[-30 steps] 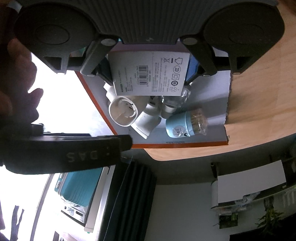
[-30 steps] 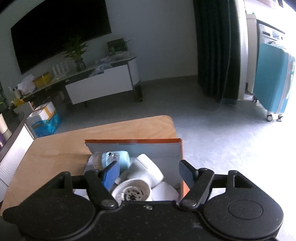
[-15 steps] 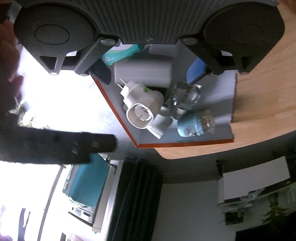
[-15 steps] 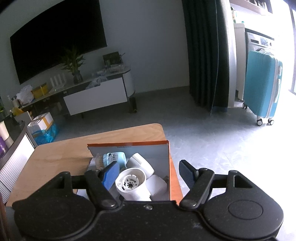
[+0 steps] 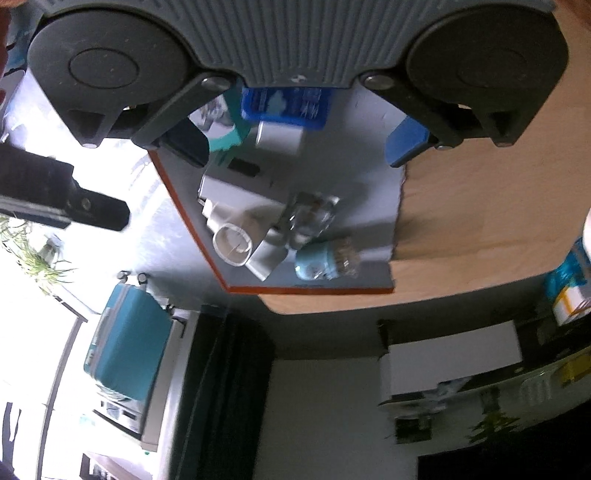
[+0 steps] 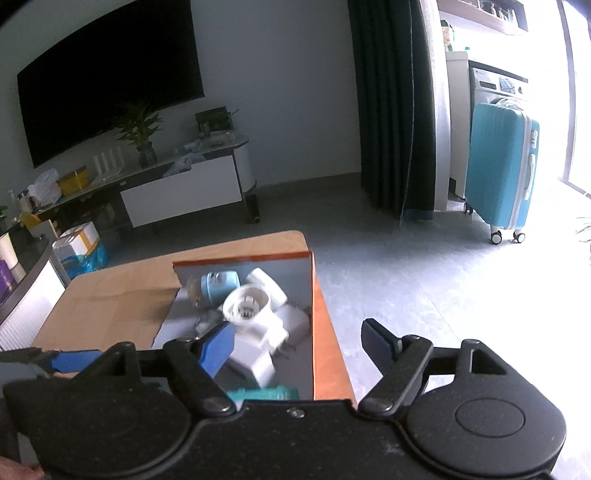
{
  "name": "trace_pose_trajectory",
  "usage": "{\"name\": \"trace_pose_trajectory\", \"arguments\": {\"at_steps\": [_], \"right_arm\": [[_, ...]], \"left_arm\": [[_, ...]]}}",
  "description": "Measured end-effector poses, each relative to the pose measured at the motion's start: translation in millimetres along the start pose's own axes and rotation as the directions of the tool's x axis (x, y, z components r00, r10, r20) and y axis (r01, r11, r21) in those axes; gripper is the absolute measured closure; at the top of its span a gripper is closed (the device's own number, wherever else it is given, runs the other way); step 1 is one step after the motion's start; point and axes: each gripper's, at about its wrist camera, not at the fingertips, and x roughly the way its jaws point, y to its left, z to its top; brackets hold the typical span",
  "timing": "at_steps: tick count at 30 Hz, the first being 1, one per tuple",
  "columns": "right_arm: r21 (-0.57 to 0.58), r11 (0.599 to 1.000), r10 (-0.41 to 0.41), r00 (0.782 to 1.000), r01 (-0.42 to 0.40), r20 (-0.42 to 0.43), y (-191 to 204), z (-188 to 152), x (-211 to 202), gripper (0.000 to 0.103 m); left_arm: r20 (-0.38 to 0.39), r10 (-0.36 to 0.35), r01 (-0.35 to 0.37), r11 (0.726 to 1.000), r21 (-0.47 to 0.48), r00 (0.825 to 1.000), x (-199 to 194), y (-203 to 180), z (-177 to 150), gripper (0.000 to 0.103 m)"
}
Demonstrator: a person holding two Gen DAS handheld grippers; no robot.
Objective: Organize rigid objects
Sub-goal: 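Withdraw both grippers from the filled tray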
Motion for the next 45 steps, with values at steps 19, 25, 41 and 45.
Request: {"name": "trace_pose_trajectory", "arguments": {"at_steps": [19,25,41,45], "right_arm": [[-0.052,0.999,0.002,0.999,-0.004,-0.036,19,-54,-42,0.011],[-0.053,0.999,0.002,0.999,-0.005,-0.044,22,-57,-43,0.011],[-0.05,0.999,0.013,0.998,-0.016,-0.066,26,-63,-36,0.011],[-0.047,0.999,0.017,0.997,-0.02,-0.072,27,-65,-35,0.011]], "left_arm": [[-0.023,0.081,-0.081,0.996,-0.026,0.996,-38,3,-52,0.0],[-0.031,0.08,-0.081,0.996,-0.036,0.996,-41,5,-58,0.0],[-0.028,0.098,-0.099,0.994,-0.049,0.995,-37,11,-61,0.0],[-0.022,0.097,-0.098,0.994,-0.055,0.995,-37,13,-61,0.0]]}}
